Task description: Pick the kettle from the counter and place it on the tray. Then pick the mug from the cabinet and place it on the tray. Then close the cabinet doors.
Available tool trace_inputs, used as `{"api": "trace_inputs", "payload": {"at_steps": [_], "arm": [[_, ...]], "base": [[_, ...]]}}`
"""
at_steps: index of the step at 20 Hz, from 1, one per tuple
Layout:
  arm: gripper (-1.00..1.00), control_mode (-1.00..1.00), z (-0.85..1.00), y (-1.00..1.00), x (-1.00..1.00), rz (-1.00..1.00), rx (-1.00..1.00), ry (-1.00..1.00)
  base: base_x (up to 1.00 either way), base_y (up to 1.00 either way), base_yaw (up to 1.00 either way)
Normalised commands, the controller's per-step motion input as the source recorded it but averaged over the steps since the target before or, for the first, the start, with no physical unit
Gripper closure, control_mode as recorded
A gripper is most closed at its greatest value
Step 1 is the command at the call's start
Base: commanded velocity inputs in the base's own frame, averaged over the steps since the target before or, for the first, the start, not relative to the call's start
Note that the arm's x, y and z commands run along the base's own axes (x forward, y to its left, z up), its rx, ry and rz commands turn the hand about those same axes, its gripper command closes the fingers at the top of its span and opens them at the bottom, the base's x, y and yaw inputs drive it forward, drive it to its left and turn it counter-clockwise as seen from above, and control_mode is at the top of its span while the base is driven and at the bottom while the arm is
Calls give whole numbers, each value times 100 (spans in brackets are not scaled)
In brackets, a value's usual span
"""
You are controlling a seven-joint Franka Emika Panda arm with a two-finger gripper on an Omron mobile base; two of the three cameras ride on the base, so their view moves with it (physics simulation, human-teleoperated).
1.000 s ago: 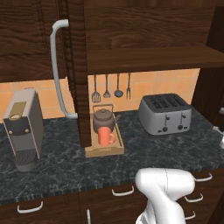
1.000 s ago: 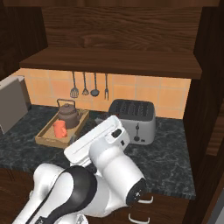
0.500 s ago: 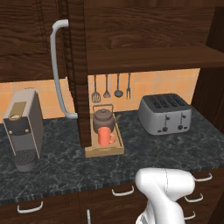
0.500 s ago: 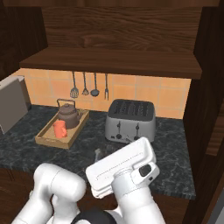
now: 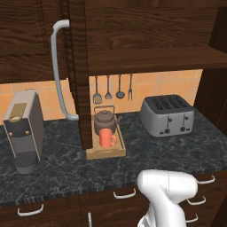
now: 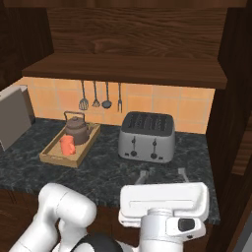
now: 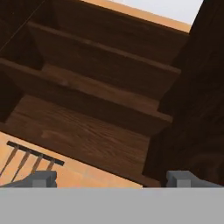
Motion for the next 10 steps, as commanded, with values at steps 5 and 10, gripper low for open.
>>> {"api": "trace_inputs", "payload": {"at_steps": [5,10], "arm": [[-100,-100,-1,-59,3,-37,14,2],[-100,-100,-20,-29,4,-11,0,1]], "base": [[0,0,0],[0,0,0]]}}
